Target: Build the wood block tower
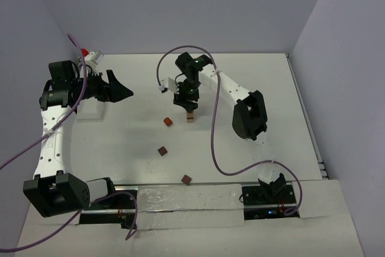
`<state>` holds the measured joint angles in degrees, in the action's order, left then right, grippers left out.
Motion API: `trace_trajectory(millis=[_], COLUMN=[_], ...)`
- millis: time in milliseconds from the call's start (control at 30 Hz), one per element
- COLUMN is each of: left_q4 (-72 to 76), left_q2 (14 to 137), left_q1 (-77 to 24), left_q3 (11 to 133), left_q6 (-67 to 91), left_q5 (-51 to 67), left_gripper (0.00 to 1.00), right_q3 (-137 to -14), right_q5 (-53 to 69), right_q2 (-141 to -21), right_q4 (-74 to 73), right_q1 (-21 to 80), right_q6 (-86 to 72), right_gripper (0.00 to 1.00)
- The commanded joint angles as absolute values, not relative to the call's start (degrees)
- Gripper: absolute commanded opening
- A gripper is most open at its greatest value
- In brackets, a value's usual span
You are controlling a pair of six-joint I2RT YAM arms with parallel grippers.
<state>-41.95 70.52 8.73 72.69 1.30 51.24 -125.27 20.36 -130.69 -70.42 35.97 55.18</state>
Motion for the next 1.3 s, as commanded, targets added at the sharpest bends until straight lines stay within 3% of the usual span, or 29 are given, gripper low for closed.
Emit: trace_trajectory(millis=[0,267,1267], left_q4=[-41.0,-41.0,-40.4], left_q2=[70.3,70.2,69.6], left_q1=[9.0,9.0,9.0], left_q3=[74.1,73.8,73.1], left_q6=[1.4,1.3,1.4], left_q5=[52.7,52.6,52.6], left_gripper=[0.99,0.99,0.99], right_q3=[-128.1,-128.5,-129.5], right_q5=[20.3,20.4,21.3], right_q2=[-130.7,-131.0,-131.8], right_q4=[-72.1,-72.7,-73.4], right_q1=[35.9,35.9,36.4], right_q6=[55.0,55.0,53.5], right_gripper=[0.39,0.48,0.53])
